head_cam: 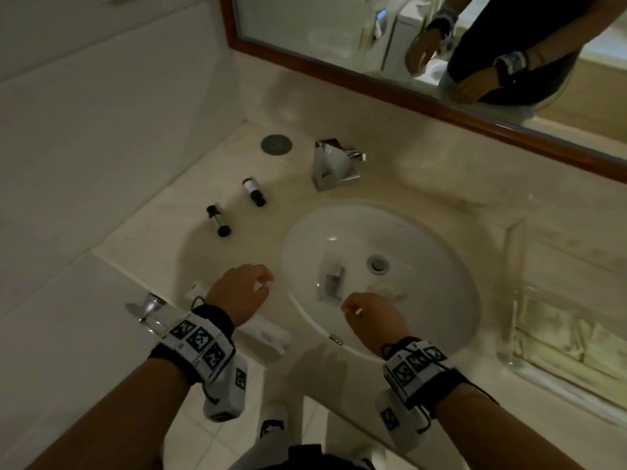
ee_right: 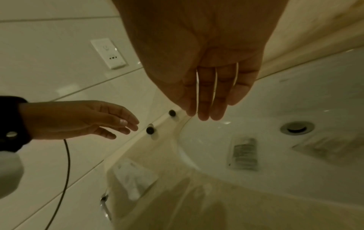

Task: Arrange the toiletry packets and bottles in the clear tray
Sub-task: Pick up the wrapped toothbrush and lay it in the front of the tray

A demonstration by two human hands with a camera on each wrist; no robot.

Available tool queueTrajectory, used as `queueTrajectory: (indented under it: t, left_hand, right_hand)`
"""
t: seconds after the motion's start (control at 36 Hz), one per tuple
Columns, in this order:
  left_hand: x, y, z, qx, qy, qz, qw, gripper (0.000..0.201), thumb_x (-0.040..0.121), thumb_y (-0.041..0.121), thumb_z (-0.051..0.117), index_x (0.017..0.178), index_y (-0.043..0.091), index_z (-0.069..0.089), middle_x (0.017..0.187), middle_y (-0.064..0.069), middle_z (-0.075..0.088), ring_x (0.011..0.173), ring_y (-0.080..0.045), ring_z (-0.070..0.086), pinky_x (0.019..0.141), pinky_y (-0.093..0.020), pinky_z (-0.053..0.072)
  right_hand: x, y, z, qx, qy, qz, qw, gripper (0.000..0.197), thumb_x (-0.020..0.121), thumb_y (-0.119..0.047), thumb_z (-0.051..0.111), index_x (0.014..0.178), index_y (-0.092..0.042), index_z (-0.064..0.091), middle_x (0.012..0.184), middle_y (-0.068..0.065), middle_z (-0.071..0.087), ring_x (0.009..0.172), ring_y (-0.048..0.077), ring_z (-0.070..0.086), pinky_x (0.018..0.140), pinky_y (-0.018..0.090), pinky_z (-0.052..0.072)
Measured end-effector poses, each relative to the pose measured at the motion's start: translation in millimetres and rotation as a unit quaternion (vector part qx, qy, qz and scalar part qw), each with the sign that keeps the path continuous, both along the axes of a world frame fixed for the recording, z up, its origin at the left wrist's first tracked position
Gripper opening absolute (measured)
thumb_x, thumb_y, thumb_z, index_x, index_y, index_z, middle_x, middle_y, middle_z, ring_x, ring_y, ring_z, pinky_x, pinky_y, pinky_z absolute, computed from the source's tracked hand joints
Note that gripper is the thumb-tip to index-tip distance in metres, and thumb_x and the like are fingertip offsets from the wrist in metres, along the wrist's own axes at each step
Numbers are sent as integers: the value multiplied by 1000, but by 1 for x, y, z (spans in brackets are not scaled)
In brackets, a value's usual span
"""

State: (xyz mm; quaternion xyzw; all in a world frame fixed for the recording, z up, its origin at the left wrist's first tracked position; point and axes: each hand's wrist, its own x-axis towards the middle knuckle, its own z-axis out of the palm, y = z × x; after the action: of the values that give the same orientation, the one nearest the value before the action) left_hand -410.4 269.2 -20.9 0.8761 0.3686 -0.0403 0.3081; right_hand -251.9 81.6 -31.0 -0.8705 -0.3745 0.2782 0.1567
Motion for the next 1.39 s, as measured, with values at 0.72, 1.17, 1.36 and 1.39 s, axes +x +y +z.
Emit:
queueTrajectory:
  t: [0.72, 1.17, 1.36, 1.39]
  left_hand:
    - [-80, 78, -83, 34, 59, -18, 998, 37, 78, 7, 63, 90, 41, 57, 112, 3, 55, 104, -26, 55, 87, -43, 50]
    - [-52, 42, -60, 44, 103, -64, 992, 19, 93, 30, 50, 109, 25, 59, 118, -1, 53, 111, -26, 45, 91, -37, 45]
    - [-6, 9, -37, 58, 77, -115, 989, 22, 92, 32, 52, 112, 25, 56, 117, -1, 56, 109, -26, 48, 91, -39, 44]
    - [3, 2, -33, 62, 71, -123, 988, 22, 92, 33, 52, 112, 25, 57, 116, -1, 56, 108, -26, 49, 91, -39, 44]
  right_hand:
    - [-88, 64, -50, -48, 17, 123, 991, 43, 79, -34, 64, 119, -26, 51, 121, -2, 45, 111, 21, 47, 91, 36, 48]
    - [-59, 28, -39, -43, -21, 67, 997, 27, 92, -24, 45, 117, -22, 57, 120, -1, 54, 111, 20, 51, 87, 32, 44]
    - [-29, -15, -23, -17, -51, -8, 999, 25, 93, -24, 46, 114, -22, 59, 116, -1, 56, 106, 19, 54, 85, 30, 46]
    - [-24, -23, -21, -16, -56, -20, 998, 25, 93, -23, 45, 113, -22, 59, 116, -2, 57, 105, 19, 55, 84, 30, 46]
